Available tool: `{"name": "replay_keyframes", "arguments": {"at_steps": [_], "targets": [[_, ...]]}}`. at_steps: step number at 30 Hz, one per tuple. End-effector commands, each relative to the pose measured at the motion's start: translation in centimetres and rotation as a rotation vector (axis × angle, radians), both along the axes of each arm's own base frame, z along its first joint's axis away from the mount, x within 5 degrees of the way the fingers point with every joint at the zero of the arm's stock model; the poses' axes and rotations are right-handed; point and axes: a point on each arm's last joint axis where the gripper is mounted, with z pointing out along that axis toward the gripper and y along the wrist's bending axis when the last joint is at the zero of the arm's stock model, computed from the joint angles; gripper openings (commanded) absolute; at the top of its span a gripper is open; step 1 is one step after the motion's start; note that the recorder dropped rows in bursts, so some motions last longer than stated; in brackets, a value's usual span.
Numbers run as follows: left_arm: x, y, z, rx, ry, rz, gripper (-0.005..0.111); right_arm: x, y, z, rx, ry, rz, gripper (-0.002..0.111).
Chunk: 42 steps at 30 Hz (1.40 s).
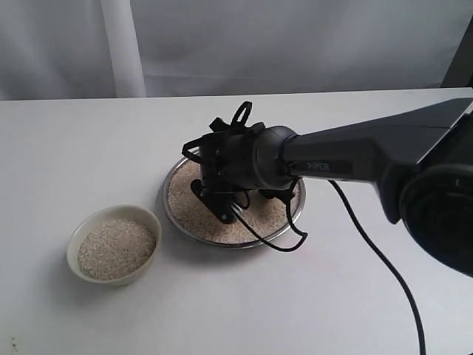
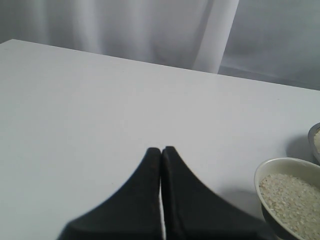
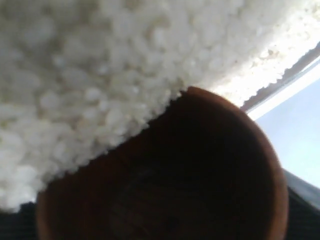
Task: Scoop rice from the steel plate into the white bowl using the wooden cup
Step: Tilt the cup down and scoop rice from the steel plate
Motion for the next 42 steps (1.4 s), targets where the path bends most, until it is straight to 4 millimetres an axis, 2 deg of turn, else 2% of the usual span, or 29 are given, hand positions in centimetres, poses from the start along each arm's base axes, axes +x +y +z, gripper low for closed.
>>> {"name": "replay_keyframes", "arguments": {"at_steps": [1,28,42], "targets": [[0.0,-0.1,0.2,-0.007,-0.01,-0.008,0.0,-0.7,0.6,-0.3,0.007,0.047,-0.001,0.0],[0.0,-0.1,0.2,-0.007,-0.01,-0.008,0.0,-2.2,1.0,-0.7,0.054,0.161,-0.063,0.0],[0.0,-0.1,0.2,-0.007,-0.01,-0.008,0.0,-2.7,1.5,-0.5,0.209,0.2,-0.139,0.0]]}}
